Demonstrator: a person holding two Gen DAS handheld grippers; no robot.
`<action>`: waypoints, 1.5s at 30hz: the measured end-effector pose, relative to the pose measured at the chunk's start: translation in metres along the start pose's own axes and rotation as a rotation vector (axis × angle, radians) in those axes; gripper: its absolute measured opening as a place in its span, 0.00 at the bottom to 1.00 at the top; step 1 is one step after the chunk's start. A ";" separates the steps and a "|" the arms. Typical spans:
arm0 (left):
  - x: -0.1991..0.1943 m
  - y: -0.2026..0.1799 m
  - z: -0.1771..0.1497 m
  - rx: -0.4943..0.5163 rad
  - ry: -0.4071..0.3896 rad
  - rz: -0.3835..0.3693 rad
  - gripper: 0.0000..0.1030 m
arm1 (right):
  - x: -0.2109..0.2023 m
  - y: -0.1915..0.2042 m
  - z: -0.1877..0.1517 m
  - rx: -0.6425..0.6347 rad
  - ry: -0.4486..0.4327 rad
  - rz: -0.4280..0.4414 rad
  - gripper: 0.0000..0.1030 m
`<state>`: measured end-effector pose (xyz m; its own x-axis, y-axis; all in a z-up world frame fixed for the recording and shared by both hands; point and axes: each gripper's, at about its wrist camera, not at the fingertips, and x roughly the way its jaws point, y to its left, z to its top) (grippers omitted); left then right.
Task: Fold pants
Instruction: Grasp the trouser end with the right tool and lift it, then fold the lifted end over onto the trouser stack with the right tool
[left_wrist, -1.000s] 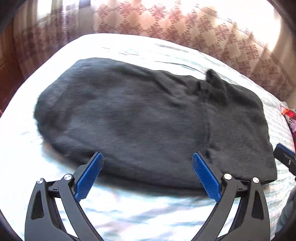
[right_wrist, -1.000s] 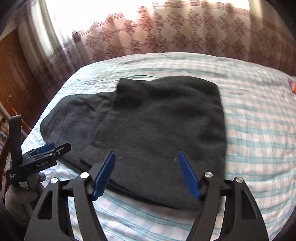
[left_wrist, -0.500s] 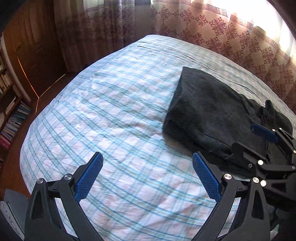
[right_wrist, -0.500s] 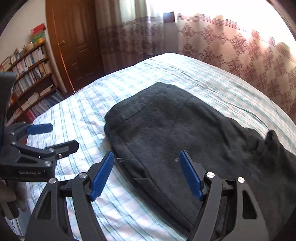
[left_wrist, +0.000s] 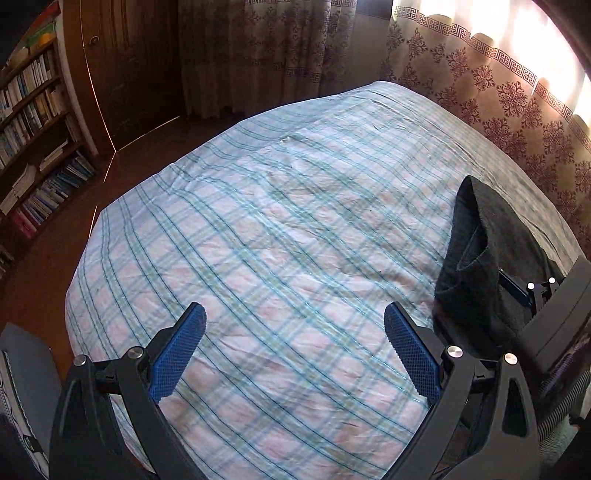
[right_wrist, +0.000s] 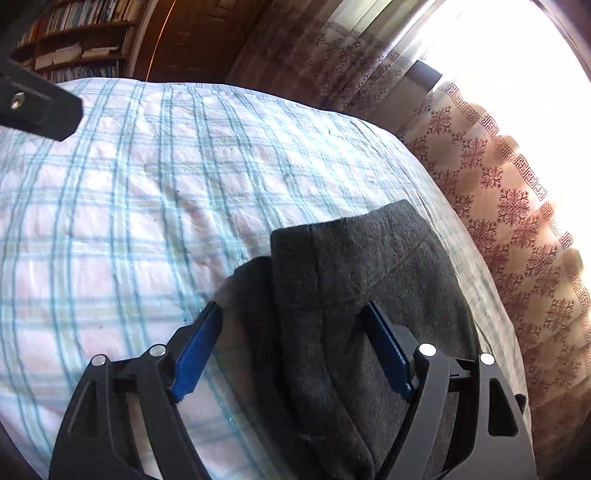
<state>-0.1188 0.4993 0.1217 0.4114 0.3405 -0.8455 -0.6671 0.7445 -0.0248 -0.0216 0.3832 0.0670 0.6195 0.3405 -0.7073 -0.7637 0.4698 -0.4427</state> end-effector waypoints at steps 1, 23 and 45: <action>0.002 0.001 -0.001 -0.005 0.006 -0.001 0.95 | 0.004 0.000 0.005 0.011 0.011 -0.009 0.79; -0.079 -0.156 -0.114 0.433 -0.036 -0.339 0.95 | -0.027 -0.127 0.029 0.356 0.056 0.251 0.39; -0.091 -0.395 -0.219 0.944 -0.252 -0.349 0.96 | -0.089 -0.259 -0.029 0.452 0.060 0.268 0.39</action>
<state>-0.0292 0.0483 0.0915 0.6791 0.0488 -0.7324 0.2272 0.9348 0.2730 0.1162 0.2077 0.2287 0.3919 0.4555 -0.7994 -0.7307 0.6820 0.0303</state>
